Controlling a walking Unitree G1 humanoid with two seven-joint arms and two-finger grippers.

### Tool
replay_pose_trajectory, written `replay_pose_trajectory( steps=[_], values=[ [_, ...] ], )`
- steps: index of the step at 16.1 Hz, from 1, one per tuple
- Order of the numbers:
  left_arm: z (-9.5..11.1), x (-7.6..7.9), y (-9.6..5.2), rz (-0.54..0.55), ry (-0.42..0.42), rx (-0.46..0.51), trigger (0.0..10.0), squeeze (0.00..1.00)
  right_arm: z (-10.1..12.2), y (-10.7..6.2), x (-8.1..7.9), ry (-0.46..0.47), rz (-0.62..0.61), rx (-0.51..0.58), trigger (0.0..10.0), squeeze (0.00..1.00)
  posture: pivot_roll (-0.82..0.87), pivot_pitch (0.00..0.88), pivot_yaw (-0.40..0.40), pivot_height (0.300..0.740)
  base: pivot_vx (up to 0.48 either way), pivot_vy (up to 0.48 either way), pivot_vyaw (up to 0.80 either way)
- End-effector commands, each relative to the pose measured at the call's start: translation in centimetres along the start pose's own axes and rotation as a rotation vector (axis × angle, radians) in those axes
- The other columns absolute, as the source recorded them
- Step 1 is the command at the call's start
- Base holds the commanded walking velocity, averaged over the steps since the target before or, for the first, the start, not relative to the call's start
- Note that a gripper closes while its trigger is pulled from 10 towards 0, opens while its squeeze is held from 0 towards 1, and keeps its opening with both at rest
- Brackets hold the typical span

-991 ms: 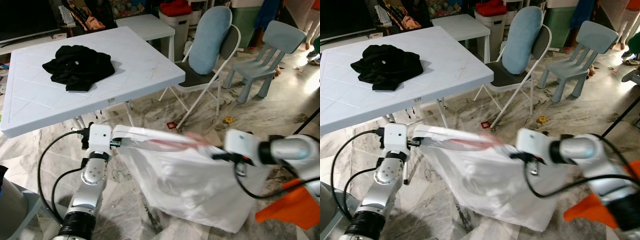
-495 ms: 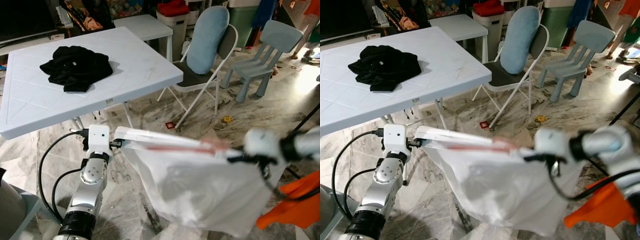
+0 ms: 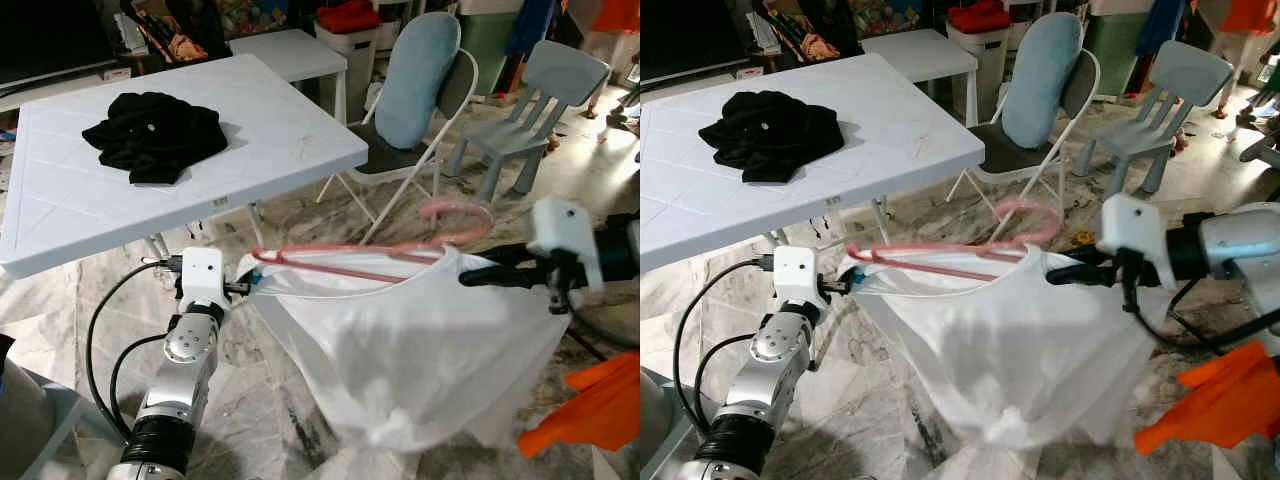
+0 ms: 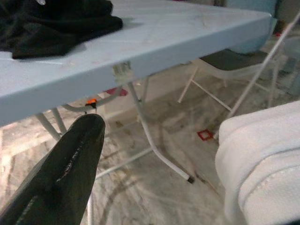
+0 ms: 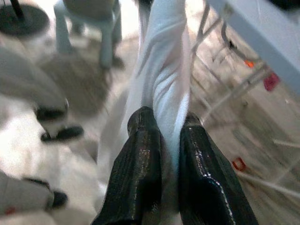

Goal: Hang hanger

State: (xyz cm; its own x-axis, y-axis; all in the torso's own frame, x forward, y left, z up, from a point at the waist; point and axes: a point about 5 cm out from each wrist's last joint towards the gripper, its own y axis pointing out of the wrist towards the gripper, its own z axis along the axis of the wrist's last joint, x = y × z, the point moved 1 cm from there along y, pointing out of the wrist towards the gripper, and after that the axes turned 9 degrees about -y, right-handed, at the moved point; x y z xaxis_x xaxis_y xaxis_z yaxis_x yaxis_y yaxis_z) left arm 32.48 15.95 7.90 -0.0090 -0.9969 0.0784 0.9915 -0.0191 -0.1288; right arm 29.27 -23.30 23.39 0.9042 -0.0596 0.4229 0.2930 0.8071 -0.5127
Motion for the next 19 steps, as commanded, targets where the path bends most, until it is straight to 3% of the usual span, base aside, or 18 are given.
replay_pose_trajectory(
  steps=[1, 2, 3, 4, 5, 6, 9, 11, 12, 14, 15, 17, 19],
  values=[
    [-1.1, -0.5, -0.4, -0.003, -0.021, -0.06, 10.0, 0.0, 2.4, -1.4, 1.0, -0.015, -0.051, 0.13, 10.0, 0.0, -0.17, 0.0, 0.044, 0.74, 0.0, 0.0, 0.0],
    [-1.4, 0.8, -0.7, -0.091, -0.025, -0.07, 10.0, 0.0, 2.9, -1.1, 2.1, 0.04, -0.124, 0.23, 10.0, 0.0, -0.17, 0.0, 0.042, 0.74, 0.0, 0.0, 0.0],
    [-1.4, 1.1, -0.8, -0.108, -0.025, -0.068, 10.0, 0.0, 2.9, -1.0, 2.4, 0.048, -0.145, 0.24, 10.0, 0.0, -0.17, 0.0, 0.042, 0.74, 0.0, 0.0, 0.0],
    [-1.3, 2.5, -1.2, -0.187, -0.023, -0.053, 10.0, 0.0, 2.7, -0.3, 3.4, 0.081, -0.233, 0.263, 10.0, 0.0, -0.16, 0.0, 0.04, 0.74, 0.0, 0.0, 0.0],
    [-1.3, 3.3, -1.5, -0.235, -0.021, -0.047, 10.0, 0.65, 2.4, 0.3, 3.7, 0.084, -0.267, 0.252, 10.0, 0.0, -0.16, 0.0, 0.04, 0.74, 0.0, 0.0, 0.0],
    [-1.3, 4.0, -1.9, -0.274, -0.015, -0.035, 10.0, 1.0, 2.0, 1.0, 3.7, 0.085, -0.294, 0.228, 10.0, 0.0, -0.16, 0.0, 0.036, 0.74, 0.0, 0.0, 0.0],
    [-1.1, 6.1, -3.2, -0.452, 0.052, -0.01, 10.0, 1.0, -0.3, 4.7, 3.0, 0.053, -0.29, 0.097, 10.0, 0.0, -0.14, 0.0, 0.026, 0.74, 0.0, 0.0, 0.0],
    [-1.1, 6.7, -3.7, -0.526, 0.091, -0.008, 10.0, 1.0, -0.9, 5.3, 3.0, 0.015, -0.288, 0.042, 10.0, 0.0, -0.14, 0.0, 0.025, 0.74, 0.0, 0.0, 0.0],
    [-1.1, 7.3, -4.6, -0.63, 0.156, -0.007, 10.0, 1.0, -1.6, 5.8, 3.7, -0.012, -0.331, -0.014, 10.0, 0.0, -0.13, 0.0, 0.018, 0.74, 0.0, 0.0, 0.0],
    [-1.1, 7.6, -5.3, -0.697, 0.204, -0.005, 10.0, 1.0, -2.0, 6.5, 4.5, -0.023, -0.372, -0.043, 10.0, 0.0, -0.13, 0.0, 0.016, 0.74, 0.0, 0.0, 0.0],
    [-0.8, 8.0, -6.0, -0.768, 0.233, 0.001, 10.0, 1.0, -2.6, 7.2, 4.4, -0.082, -0.364, -0.103, 10.0, 0.0, -0.12, 0.0, 0.013, 0.74, 0.0, 0.0, 0.0],
    [-0.3, 8.3, -6.7, -0.831, 0.25, 0.01, 10.0, 1.0, -3.4, 7.8, 4.3, -0.118, -0.356, -0.144, 10.0, 0.0, -0.12, 0.0, 0.013, 0.74, 0.0, 0.0, 0.0],
    [0.7, 8.5, -7.2, -0.891, 0.249, 0.014, 10.0, 1.0, -4.2, 8.7, 3.7, -0.216, -0.28, -0.211, 10.0, 0.0, -0.1, 0.0, 0.011, 0.74, 0.0, 0.0, 0.0]
  ],
)
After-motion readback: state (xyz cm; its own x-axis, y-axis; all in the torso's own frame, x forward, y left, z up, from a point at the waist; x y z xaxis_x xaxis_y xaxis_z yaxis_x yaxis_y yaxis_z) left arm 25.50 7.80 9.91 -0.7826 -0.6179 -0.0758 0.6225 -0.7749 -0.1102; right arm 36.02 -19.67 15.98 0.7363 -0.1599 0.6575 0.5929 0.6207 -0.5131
